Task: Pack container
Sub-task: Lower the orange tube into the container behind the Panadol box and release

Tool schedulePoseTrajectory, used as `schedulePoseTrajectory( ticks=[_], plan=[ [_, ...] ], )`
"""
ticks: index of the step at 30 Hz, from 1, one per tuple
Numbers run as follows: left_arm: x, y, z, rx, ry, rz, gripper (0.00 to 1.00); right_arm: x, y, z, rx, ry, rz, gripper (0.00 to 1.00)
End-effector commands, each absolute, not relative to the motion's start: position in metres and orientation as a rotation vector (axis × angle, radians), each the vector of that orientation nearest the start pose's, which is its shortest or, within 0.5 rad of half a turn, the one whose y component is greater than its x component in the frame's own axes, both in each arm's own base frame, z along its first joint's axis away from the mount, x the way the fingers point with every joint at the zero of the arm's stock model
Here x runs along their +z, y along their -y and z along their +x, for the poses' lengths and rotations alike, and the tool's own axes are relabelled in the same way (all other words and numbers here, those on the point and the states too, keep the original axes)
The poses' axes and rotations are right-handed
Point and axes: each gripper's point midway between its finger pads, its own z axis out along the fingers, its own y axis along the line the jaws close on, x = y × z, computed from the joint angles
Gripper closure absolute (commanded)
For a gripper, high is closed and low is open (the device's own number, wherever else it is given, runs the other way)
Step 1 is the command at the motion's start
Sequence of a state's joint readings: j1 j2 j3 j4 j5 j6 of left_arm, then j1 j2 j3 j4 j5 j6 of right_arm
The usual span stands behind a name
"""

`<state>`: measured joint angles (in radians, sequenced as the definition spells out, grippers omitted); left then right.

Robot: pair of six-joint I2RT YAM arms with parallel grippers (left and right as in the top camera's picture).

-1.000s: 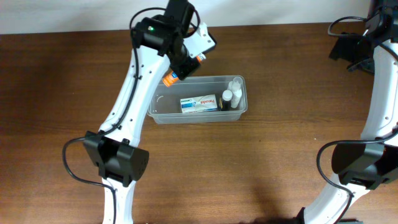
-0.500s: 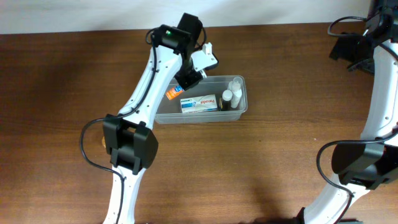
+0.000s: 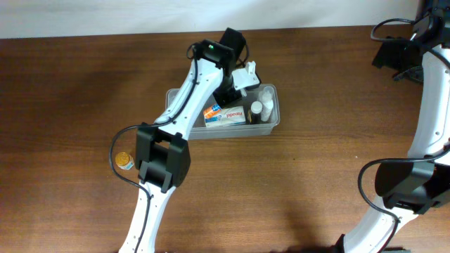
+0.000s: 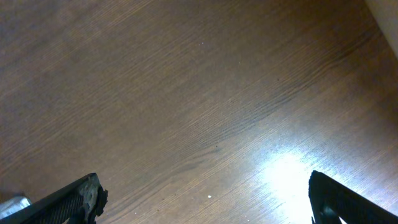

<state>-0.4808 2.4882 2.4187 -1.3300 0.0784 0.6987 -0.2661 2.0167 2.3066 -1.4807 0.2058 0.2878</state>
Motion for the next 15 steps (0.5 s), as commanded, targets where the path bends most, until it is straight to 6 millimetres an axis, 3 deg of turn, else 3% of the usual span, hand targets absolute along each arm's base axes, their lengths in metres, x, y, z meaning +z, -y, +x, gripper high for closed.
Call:
schedulePoseTrajectory(
  ticks=[1, 10, 15],
  plan=[
    [0.060, 0.254, 0.458, -0.081, -2.408, 1.741, 0.75, 0.257, 0.154, 0.416, -0.296, -2.609, 0.821, 0.02],
    [0.061, 0.248, 0.472, 0.036, -2.331, 1.799, 0.64, 0.257, 0.154, 0.416, -0.296, -2.609, 0.821, 0.02],
    [0.061, 0.248, 0.473, 0.040, -2.319, 1.808, 0.42, 0.257, 0.154, 0.416, -0.296, -2.609, 0.821, 0.02]
  ],
)
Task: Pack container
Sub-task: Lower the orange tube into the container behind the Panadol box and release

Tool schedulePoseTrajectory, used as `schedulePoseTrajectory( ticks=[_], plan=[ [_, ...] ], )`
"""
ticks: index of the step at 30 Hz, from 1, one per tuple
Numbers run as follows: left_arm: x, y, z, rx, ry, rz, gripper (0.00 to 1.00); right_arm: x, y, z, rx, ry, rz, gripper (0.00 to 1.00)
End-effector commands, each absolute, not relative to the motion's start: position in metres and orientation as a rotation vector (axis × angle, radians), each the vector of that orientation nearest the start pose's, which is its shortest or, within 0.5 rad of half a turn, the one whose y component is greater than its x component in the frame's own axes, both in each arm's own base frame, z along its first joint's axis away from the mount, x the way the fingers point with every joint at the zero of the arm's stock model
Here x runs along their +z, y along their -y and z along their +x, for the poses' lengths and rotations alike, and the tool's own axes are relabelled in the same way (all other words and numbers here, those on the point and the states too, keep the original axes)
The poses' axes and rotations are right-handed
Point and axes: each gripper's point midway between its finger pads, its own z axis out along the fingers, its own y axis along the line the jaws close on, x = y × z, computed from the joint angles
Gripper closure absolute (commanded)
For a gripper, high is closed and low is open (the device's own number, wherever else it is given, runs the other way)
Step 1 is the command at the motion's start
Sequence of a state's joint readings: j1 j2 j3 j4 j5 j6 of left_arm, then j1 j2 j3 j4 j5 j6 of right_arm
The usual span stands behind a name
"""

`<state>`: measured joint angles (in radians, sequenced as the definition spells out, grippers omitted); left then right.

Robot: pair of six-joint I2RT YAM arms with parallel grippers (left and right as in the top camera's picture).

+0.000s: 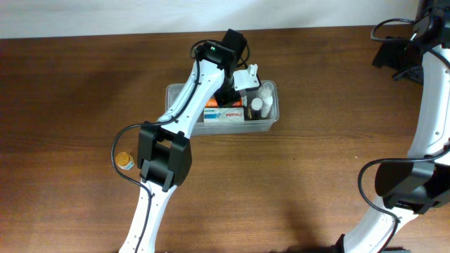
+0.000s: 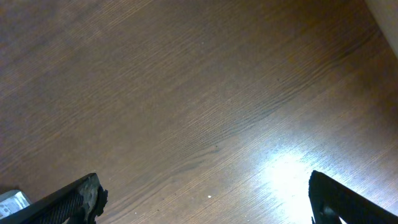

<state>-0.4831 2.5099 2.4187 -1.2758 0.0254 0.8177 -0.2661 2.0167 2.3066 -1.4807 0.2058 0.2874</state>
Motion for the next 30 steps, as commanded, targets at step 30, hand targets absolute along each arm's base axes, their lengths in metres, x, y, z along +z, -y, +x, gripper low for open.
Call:
schedulePoseTrajectory(
  ticks=[30],
  plan=[
    [0.165, 0.201, 0.513, 0.079, -2.492, 1.115, 0.20, 0.257, 0.154, 0.416, -0.296, -2.609, 0.821, 0.02]
  ],
)
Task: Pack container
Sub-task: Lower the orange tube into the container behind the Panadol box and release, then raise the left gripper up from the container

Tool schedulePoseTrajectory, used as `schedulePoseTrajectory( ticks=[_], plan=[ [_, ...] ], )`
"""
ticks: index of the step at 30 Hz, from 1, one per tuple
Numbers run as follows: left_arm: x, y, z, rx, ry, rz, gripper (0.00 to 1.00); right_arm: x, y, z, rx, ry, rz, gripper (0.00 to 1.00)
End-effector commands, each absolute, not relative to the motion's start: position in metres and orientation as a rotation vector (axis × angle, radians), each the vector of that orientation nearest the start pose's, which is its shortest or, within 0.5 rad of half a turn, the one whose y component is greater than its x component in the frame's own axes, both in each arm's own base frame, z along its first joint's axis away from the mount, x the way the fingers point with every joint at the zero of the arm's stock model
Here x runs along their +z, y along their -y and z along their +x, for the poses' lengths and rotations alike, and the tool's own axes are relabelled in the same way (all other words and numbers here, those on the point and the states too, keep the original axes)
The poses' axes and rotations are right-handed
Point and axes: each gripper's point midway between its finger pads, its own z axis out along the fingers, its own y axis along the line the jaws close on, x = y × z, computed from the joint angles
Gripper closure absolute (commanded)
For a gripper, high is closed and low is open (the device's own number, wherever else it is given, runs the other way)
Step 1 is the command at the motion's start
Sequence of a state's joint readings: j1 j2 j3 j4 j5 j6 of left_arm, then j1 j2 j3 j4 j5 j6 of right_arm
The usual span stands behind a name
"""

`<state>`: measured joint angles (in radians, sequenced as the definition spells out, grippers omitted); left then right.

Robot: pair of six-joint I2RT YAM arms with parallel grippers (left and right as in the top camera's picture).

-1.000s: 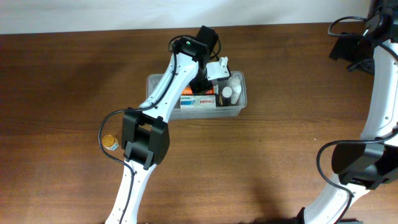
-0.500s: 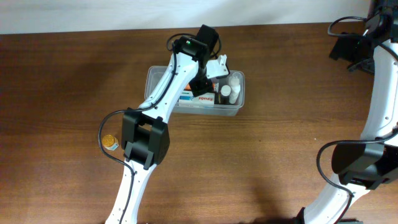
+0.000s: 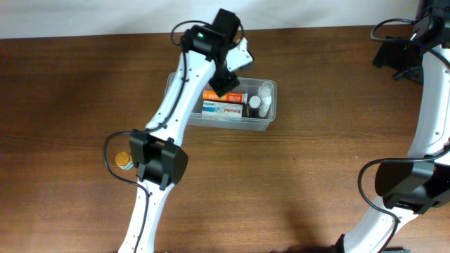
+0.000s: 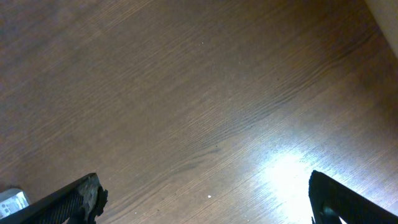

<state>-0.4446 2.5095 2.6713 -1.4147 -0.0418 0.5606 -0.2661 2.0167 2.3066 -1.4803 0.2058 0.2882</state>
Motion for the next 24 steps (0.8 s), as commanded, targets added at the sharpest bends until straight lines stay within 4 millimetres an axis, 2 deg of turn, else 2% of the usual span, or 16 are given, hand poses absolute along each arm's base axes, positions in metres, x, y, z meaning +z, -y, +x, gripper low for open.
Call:
schedulePoseTrajectory(
  ticks=[1, 4, 8, 16, 24],
  plan=[
    [0.166, 0.196, 0.521, 0.070, -2.486, 1.071, 0.19, 0.257, 0.154, 0.416, -0.296, -2.609, 0.821, 0.02],
    [0.172, 0.185, 0.542, 0.027, -2.457, 0.965, 0.19, 0.257, 0.154, 0.416, -0.296, -2.609, 0.821, 0.02],
    [0.175, 0.173, 0.557, 0.005, -2.453, 0.846, 0.19, 0.257, 0.154, 0.416, -0.296, -2.609, 0.821, 0.02],
    [0.154, 0.173, 0.558, -0.011, -2.508, 0.802, 0.20, 0.257, 0.154, 0.416, -0.296, -2.609, 0.821, 0.02],
    [0.130, 0.173, 0.560, -0.043, -2.592, 0.672, 0.21, 0.257, 0.154, 0.416, -0.296, -2.609, 0.821, 0.02]
  ],
)
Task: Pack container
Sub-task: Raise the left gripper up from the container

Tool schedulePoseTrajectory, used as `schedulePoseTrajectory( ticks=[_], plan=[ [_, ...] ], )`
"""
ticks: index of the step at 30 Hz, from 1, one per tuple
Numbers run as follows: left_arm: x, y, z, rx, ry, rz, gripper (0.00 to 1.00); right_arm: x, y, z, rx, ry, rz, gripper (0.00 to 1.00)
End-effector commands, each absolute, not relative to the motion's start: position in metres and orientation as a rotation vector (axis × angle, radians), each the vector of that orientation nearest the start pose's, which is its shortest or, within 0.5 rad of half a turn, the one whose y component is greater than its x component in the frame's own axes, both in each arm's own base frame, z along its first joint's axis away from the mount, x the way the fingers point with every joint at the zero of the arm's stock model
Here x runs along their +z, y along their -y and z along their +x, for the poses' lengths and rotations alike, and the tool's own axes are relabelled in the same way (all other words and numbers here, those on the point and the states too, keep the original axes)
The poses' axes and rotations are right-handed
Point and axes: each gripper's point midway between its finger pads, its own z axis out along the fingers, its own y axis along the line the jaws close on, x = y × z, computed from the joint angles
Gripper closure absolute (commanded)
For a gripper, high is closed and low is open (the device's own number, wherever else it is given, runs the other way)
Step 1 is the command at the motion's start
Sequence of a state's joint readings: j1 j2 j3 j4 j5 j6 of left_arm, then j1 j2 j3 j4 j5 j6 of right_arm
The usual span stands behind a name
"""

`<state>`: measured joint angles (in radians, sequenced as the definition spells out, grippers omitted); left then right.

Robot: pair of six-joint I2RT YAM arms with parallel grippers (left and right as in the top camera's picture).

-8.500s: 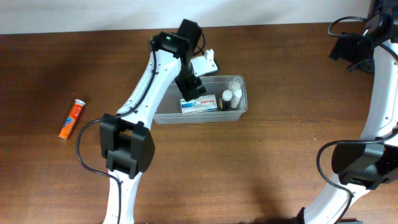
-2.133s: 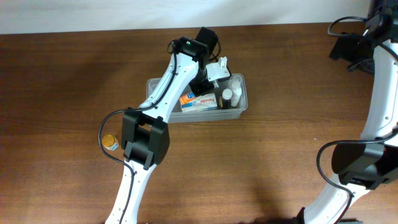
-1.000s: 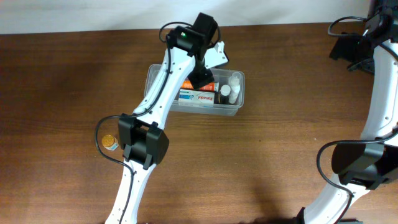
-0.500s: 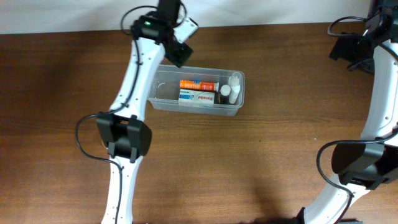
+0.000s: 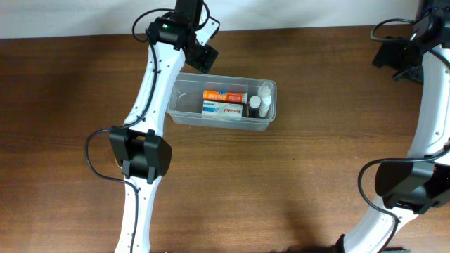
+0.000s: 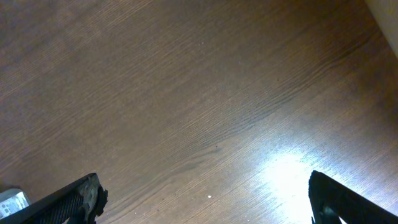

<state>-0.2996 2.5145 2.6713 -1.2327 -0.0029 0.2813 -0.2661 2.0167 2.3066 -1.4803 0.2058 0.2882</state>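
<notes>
The clear plastic container (image 5: 184, 104) lies mid-table. Inside it an orange box (image 5: 223, 95) and a white-and-blue box (image 5: 223, 109) lie side by side, with small bottles (image 5: 257, 104) at the right end. My left gripper (image 5: 204, 55) hovers beyond the container's far left corner, clear of it; its fingers look dark and small, so their state does not show. My right gripper (image 6: 205, 199) is far off at the table's back right (image 5: 394, 55), open wide over bare wood with nothing between its fingers.
The left arm's elbow (image 5: 140, 151) hangs over the table left of the container. The table's far edge meets a white wall just behind the left gripper. A pale corner of some object (image 6: 9, 200) peeks in at the bottom left of the right wrist view.
My left gripper has moved from over the container's far wall to up and left, past its far left corner. The elbow now covers the gold tin seen to the left. The contents lie unchanged.
My left gripper was first down inside a skewed container, against a tilted white-and-blue box. Then the container sat straighter with the box flatter. Later the gripper was up at the far wall, the orange box showing beside the white one. Now it is clear. The right arm stayed still.
</notes>
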Motion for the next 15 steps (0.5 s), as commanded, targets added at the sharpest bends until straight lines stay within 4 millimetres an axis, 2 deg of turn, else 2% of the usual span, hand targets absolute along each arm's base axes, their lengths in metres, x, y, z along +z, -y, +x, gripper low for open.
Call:
schedulePoseTrajectory(
  ticks=[1, 15],
  plan=[
    [0.125, 0.173, 0.560, -0.043, -2.602, 0.670, 0.21, 0.257, 0.154, 0.416, -0.296, -2.609, 0.821, 0.02],
    [0.111, 0.173, 0.548, -0.057, -2.680, 0.624, 0.24, 0.257, 0.154, 0.416, -0.296, -2.609, 0.821, 0.02]
  ],
)
